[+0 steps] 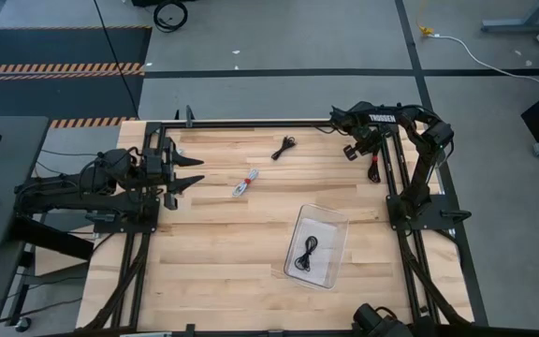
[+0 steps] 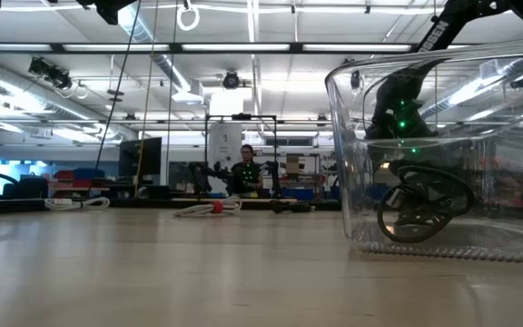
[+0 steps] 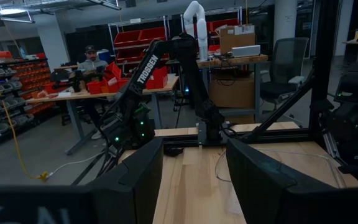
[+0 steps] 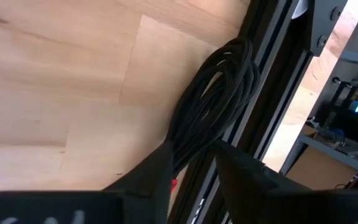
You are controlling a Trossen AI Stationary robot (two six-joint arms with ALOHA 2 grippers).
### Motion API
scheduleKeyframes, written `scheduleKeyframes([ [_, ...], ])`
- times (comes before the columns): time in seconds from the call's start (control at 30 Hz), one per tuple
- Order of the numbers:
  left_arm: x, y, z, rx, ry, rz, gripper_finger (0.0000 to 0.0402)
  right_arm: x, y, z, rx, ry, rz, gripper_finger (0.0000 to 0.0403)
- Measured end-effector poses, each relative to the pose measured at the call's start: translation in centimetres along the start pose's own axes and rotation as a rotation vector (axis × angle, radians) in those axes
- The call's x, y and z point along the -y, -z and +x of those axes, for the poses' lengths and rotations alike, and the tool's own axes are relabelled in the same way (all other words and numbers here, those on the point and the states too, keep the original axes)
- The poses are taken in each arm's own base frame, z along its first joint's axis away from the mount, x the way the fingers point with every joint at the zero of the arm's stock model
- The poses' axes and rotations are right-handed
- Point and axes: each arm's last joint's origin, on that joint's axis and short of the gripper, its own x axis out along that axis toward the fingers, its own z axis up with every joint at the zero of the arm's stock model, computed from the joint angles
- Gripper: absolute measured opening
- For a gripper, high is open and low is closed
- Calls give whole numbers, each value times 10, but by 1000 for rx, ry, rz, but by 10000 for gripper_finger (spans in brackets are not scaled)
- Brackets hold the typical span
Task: Pick and place USB-C Cables
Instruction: Put the right black USB charger cable into the transparent bin
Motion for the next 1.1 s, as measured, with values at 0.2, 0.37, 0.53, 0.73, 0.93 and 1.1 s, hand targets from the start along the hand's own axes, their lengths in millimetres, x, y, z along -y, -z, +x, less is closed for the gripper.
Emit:
scheduleKeyframes([
  [0.2,0,0,0,0,0,0,185,-1,-2,0,23,-10,39,159],
  [0.37,0,0,0,0,0,-1,185,-2,-4,3,46,-11,59,146],
  [0.53,0,0,0,0,0,-1,185,-3,-3,6,65,16,68,117],
  [0.73,0,0,0,0,0,-1,185,-4,-3,6,75,26,67,84],
  [0.93,0,0,0,0,0,0,185,-4,-2,6,69,20,47,28],
  [1.1,0,0,0,0,0,0,185,-5,-3,6,72,14,5,10],
])
